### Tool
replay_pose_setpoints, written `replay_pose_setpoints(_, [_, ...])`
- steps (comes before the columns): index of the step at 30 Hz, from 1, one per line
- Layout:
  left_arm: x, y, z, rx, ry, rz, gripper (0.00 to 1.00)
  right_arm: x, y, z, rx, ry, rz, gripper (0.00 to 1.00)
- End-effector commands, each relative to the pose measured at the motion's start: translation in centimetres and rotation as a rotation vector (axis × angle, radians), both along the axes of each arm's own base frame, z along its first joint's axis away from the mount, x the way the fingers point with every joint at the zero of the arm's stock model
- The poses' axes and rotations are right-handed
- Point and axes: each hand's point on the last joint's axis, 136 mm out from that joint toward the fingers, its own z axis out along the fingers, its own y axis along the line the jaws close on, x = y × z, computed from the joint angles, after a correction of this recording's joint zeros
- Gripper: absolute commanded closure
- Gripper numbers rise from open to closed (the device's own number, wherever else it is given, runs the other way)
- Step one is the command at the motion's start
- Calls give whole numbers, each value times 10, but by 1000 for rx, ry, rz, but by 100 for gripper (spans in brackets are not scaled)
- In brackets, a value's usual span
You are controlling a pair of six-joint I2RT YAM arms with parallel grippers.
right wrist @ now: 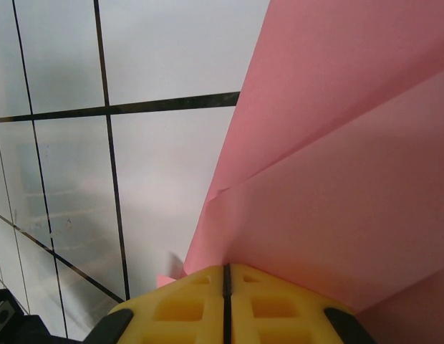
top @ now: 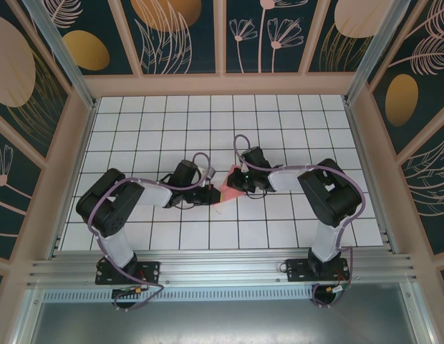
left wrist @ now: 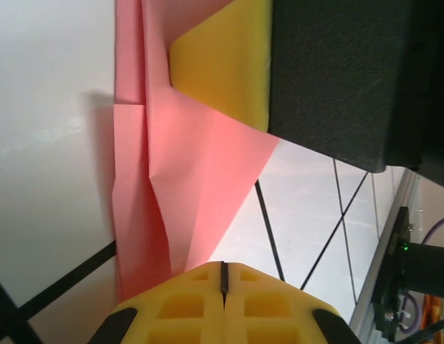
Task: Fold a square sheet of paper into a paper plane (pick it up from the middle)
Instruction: Fourth fold the wing at the center of the table.
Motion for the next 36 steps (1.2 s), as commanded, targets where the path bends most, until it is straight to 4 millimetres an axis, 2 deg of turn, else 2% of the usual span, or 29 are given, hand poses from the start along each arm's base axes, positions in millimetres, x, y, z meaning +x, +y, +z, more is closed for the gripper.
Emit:
replay_pose_setpoints(1, [8, 6, -11, 84, -42, 7, 99, -6, -12, -20, -72, 44, -7, 89])
replay_pose_setpoints(6, [12, 16, -26, 161, -52, 28, 100, -6, -13, -21, -78, 47, -7, 89])
replay_pose_setpoints(10, [7, 21, -40, 188, -23, 29, 100, -7, -13, -21, -79, 47, -5, 89])
replay_pose_setpoints(13, [1, 25, -51, 204, 15, 36, 100, -5, -13, -21, -83, 44, -7, 89])
replay_pose_setpoints(18, [-17, 26, -53, 165, 74, 17, 100, -1, -13, -15, -83, 25, -13, 89])
replay_pose_setpoints(20, [-21, 22, -45, 119, 81, 8, 100, 1, -11, -11, -79, 17, -9, 88])
replay_pose_setpoints(22, [-23, 13, -28, 39, 67, -12, 99, 2, -9, -11, -81, 18, -3, 89])
replay_pose_setpoints(27, [-2, -4, 23, -69, -29, -8, 93, -2, -11, -15, -85, 28, -2, 88])
replay_pose_setpoints(30, [10, -9, 44, -91, -88, 13, 91, -3, -10, -15, -83, 28, -2, 89])
replay_pose_setpoints(34, [21, -9, 39, -65, -99, 42, 90, -3, -10, -16, -84, 26, -1, 89])
replay_pose_setpoints(36, [20, -10, 26, -61, -64, 43, 90, -3, -10, -15, -79, 25, 0, 89])
